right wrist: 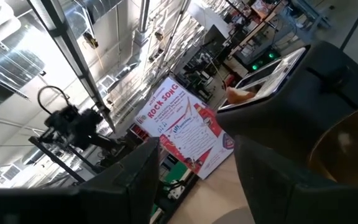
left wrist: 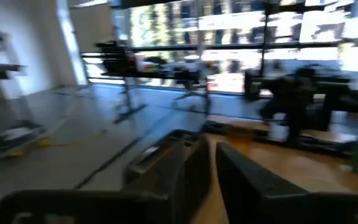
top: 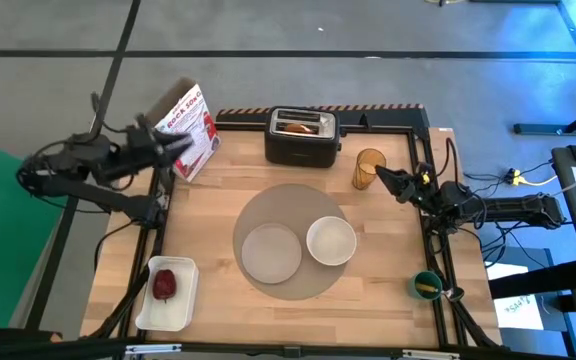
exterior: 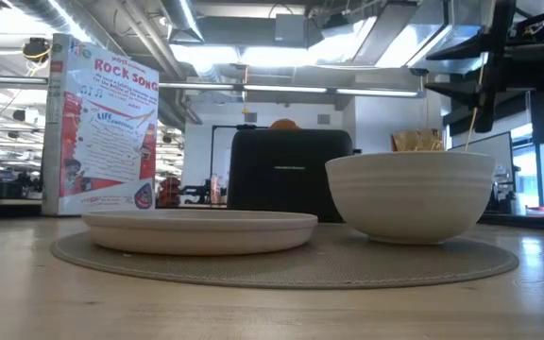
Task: Arrange a breakfast setting
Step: Pour the cereal from the cereal box into the white bowl
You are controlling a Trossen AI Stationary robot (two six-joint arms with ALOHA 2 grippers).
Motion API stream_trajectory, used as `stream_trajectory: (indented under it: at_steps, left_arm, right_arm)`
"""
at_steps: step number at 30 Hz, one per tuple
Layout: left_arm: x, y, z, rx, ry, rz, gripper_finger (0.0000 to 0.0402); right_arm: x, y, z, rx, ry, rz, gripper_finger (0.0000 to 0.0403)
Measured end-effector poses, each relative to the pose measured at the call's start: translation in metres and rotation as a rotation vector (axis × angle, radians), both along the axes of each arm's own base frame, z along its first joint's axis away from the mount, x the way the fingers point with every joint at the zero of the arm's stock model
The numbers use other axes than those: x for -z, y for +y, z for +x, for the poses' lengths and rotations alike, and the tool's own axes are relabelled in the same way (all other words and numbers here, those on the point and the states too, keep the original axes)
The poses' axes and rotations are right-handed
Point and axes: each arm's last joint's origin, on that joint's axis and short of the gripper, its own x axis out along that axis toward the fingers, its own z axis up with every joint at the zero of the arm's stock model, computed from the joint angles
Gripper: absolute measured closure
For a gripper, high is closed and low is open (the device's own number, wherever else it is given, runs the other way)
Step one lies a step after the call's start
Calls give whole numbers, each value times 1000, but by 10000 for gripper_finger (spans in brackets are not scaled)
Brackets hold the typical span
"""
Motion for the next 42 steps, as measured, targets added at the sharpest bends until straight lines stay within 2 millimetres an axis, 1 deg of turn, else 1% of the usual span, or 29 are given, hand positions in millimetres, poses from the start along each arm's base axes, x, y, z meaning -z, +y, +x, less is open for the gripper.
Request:
stream_trajectory:
  at_steps: [4,7,10,14,17,20,23,27,32,36,38,42]
  left_arm:
    - [-22,7,-13,-258,-32,32,233]
    - [-28,10,-21,-412,-29,41,179]
    - [-20,12,-25,-505,13,27,127]
    - [-3,13,-37,-528,24,-67,68]
    - [12,14,-41,-562,70,-118,36]
    - [28,15,-47,-619,88,-185,12]
    - [39,16,-53,-669,112,-238,3]
    - [50,16,-56,-700,130,-309,4]
    - [73,16,-50,-733,177,-339,5]
    - [100,16,-44,-759,255,-309,5]
    - [109,16,-40,-773,259,-293,7]
    - [109,16,-36,-774,229,-272,33]
  right_arm:
    - [1,0,0,0,6,0,206]
    - [1,0,0,0,8,0,206]
    - [1,0,0,0,15,0,206]
    - [2,0,0,1,27,-1,206]
    - [4,0,1,14,43,1,206]
    - [5,-1,1,27,53,3,206]
    - [5,-1,1,34,57,1,206]
    - [7,-1,1,34,83,1,206]
    - [9,-1,1,27,102,1,206]
    - [11,-1,1,27,120,2,206]
    - [11,-1,1,24,120,3,206]
    - [11,0,2,-17,117,2,206]
